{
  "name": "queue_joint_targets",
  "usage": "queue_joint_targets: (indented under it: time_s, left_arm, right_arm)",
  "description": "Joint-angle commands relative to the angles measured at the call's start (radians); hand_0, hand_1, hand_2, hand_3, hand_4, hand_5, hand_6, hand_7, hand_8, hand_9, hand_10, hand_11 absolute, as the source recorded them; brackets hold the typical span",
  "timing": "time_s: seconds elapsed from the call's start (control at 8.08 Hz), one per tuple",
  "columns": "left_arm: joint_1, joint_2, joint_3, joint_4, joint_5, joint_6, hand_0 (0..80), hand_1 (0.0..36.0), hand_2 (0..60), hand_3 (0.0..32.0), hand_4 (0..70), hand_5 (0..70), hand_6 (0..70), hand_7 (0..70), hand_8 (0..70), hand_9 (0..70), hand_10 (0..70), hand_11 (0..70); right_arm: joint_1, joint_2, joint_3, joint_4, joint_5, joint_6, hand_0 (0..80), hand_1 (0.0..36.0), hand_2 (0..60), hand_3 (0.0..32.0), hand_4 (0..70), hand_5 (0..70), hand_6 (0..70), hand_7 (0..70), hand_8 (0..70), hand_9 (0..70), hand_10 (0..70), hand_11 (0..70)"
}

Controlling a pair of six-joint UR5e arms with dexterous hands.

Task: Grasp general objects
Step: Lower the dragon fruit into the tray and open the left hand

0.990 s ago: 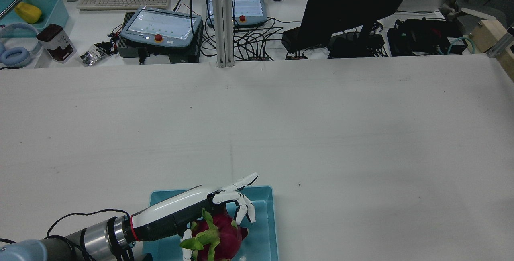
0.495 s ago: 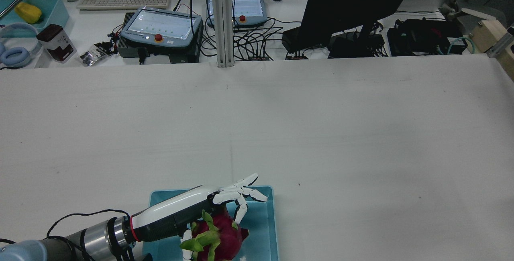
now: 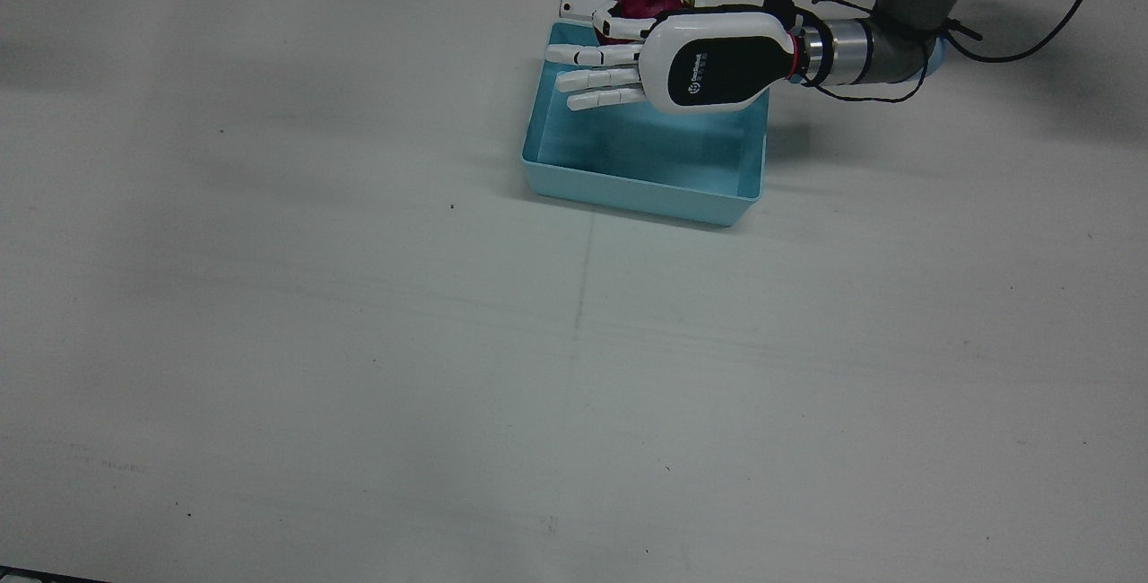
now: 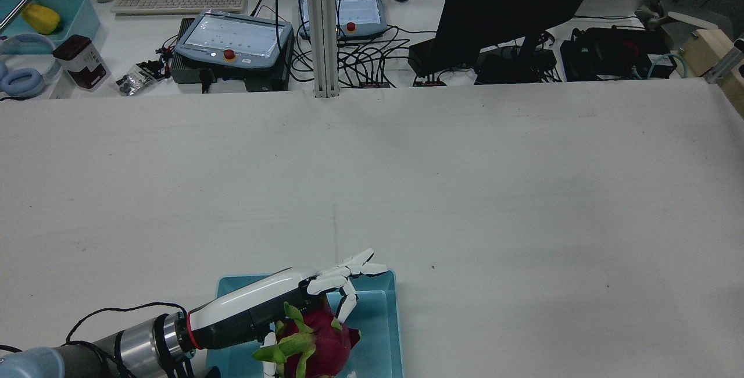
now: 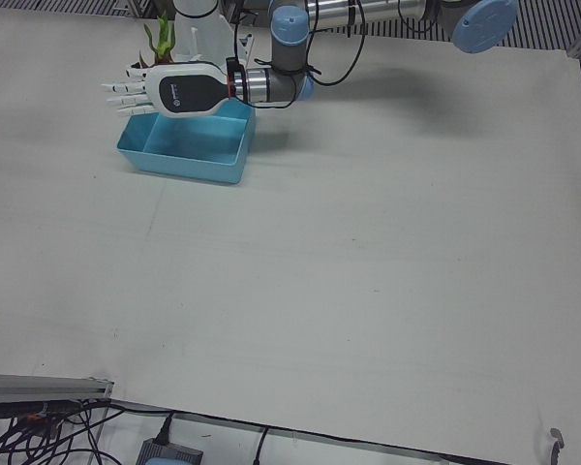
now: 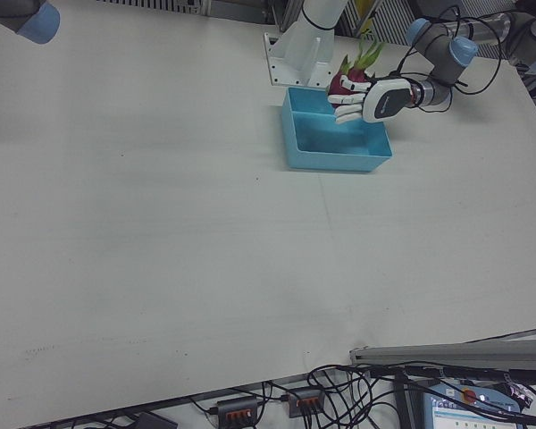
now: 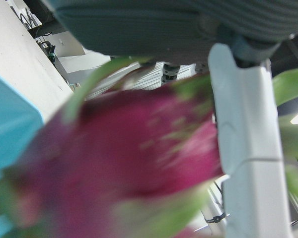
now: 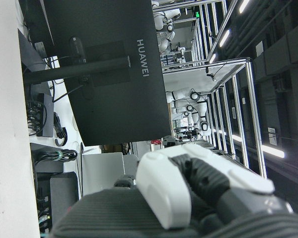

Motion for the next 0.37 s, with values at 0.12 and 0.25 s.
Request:
queue_joint_targets:
  time_s: [0.12, 0.25]
  left_arm:
    - [-0.001, 0.014, 0.001, -0.034, -0.026, -0.004, 54.3, 17.5, 0.0, 25.6, 0.0, 0.0, 0.0, 0.1, 0.0, 0.0, 0.0, 0.0]
    - [-0.01, 0.015, 0.001, -0.034, -0.024, -0.015, 53.9, 17.0, 0.0, 24.8, 0.0, 0.0, 0.0, 0.0, 0.0, 0.0, 0.0, 0.0]
  right_arm:
    - [0.0, 0.0, 0.0, 0.0, 0.0, 0.0, 0.0, 0.0, 0.0, 0.0, 0.0, 0.0, 0.0, 0.0, 0.0, 0.0, 0.0, 0.0]
    - [0.0, 0.0, 0.0, 0.0, 0.0, 0.0, 0.0, 0.0, 0.0, 0.0, 0.0, 0.0, 0.0, 0.0, 0.0, 0.0, 0.0, 0.0]
